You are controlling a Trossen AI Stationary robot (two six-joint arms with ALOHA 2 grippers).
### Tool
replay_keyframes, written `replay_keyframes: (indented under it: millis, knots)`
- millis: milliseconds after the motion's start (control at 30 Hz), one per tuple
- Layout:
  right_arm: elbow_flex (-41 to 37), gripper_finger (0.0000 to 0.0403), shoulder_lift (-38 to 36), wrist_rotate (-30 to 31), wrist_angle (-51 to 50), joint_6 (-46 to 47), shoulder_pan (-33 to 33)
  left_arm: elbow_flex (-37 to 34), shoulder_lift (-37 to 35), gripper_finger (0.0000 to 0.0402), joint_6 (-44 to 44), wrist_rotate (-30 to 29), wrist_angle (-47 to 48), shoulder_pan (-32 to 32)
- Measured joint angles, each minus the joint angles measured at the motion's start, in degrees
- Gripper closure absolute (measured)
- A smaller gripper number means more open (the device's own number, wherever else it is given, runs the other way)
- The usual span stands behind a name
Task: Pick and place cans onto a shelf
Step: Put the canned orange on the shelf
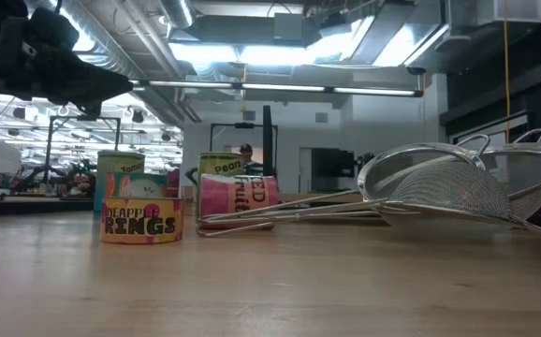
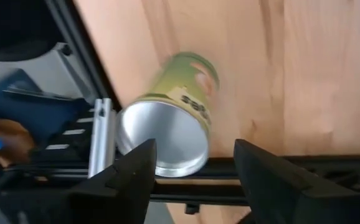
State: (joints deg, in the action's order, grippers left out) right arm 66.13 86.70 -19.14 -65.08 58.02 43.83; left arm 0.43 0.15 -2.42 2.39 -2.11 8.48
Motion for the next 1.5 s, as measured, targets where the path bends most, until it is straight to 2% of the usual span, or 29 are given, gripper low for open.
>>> replay_keyframes:
  millis: [567, 733, 1133, 1500]
  knots:
    - [0.0, 0.0191, 5.4, 1.5, -0.7, -3.0, 1.6, 0.0, 0.0, 0.0335, 0.0, 0.0, 0.0, 0.0]
    - [0.2, 0.0233, 5.9, 1.1, -0.4, -5.1, 1.6, 0.0, 0.0, 0.0335, 0.0, 0.0, 0.0, 0.0]
    - [0.2, 0.0392, 5.9, 0.4, -1.0, -6.2, 1.6, 0.0, 0.0, 0.0335, 0.0, 0.0, 0.0, 0.0]
    - [-0.1, 0.0399, 4.9, 1.3, -0.8, -5.7, 1.0, 0.0, 0.0, 0.0335, 0.0, 0.0, 0.0, 0.0]
